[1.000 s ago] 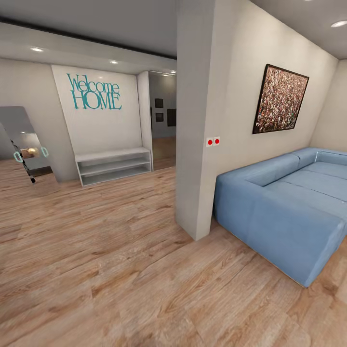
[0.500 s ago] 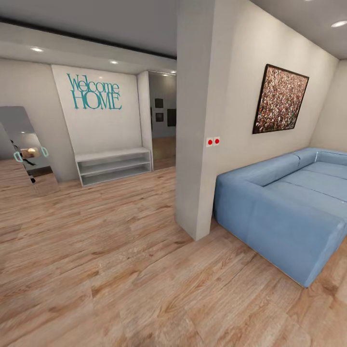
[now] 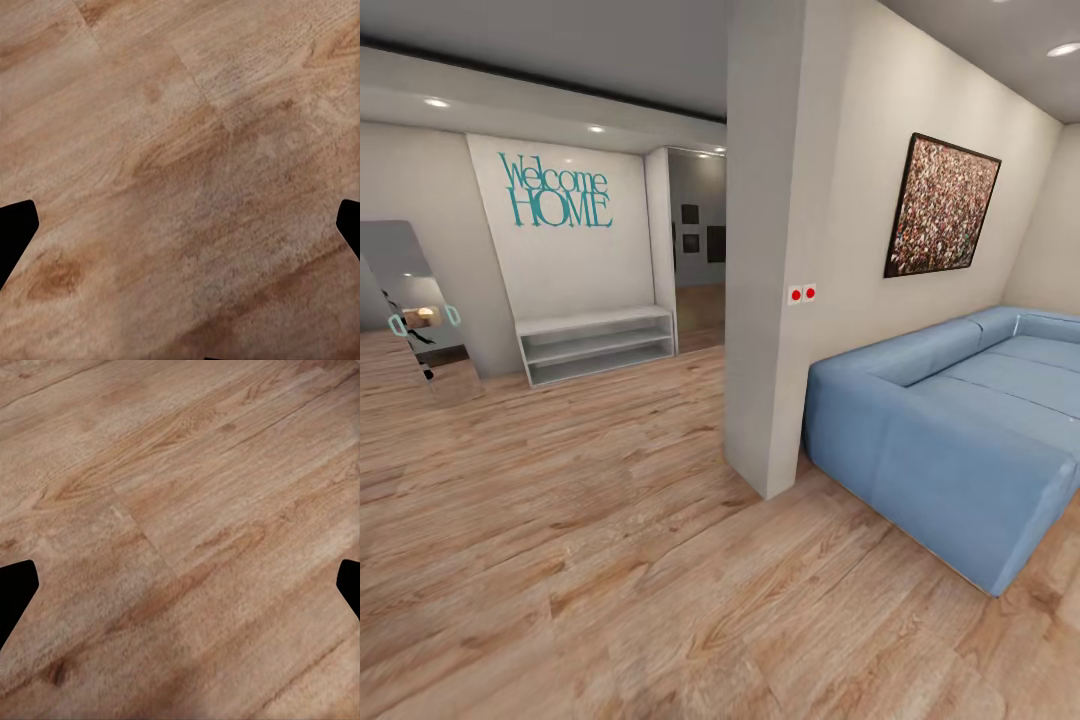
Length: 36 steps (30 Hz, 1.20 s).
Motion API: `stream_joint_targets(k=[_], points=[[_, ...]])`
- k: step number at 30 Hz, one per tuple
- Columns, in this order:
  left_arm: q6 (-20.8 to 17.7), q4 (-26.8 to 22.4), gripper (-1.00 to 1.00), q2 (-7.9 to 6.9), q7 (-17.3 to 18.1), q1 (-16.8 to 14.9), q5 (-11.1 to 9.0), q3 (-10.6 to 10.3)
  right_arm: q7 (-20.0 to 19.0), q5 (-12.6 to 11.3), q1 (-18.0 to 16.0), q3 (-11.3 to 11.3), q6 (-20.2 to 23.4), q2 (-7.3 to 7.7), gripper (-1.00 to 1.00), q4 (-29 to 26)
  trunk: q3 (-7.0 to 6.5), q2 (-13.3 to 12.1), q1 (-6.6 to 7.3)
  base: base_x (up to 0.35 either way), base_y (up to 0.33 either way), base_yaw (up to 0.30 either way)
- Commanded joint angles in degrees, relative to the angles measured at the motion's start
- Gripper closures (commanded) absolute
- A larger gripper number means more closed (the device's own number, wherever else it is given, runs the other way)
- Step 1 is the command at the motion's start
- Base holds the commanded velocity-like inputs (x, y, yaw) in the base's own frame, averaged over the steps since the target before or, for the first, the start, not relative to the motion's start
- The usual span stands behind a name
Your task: In the kitchen, take the Vidalia onion out of the sink, dice it on the chopping board with the paring knife, put the diced onion into the bowl on the countertop, then place both the paring knife and the chopping board into the sink.
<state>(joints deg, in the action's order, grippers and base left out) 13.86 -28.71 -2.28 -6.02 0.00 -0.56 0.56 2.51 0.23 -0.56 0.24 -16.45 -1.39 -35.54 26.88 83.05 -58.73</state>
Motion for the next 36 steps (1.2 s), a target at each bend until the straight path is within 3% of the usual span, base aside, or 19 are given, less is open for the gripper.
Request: stream_joint_targets(k=[1,12,29,31,36], points=[[0.1,0.0,-1.0,0.0,-0.1,0.0,-0.1,0.0,0.2,0.0,0.0,0.0,-0.2,-0.01,-1.0,0.0,0.05,0.0,0.0,0.0,0.0,0.0],[0.1,0.0,-1.0,0.0,-0.1,0.0,-0.1,0.0,0.2,0.0,0.0,0.0,-0.1,-0.02,-1.0,0.0,0.03,0.0,0.0,0.0,0.0,-0.035],[0.2,1.3,-1.0,0.0,-0.1,0.0,-0.1,-0.1,0.2,0.0,0.0,-0.1,-0.1,0.07,-1.0,0.0,-0.61,0.0,0.0,0.0,0.0,-0.228],[0.2,1.4,-1.0,0.87,-0.1,0.0,-0.1,-0.2,0.2,0.0,0.0,-0.1,-0.2,0.07,-1.0,0.0,-0.69,0.0,0.0,0.0,0.0,-0.237],[0.2,1.4,-1.0,1.46,0.0,0.0,0.0,-0.2,0.2,0.0,0.0,-0.1,-0.1,0.07,-1.0,0.1,-0.89,0.0,0.0,0.0,0.0,-0.237]])
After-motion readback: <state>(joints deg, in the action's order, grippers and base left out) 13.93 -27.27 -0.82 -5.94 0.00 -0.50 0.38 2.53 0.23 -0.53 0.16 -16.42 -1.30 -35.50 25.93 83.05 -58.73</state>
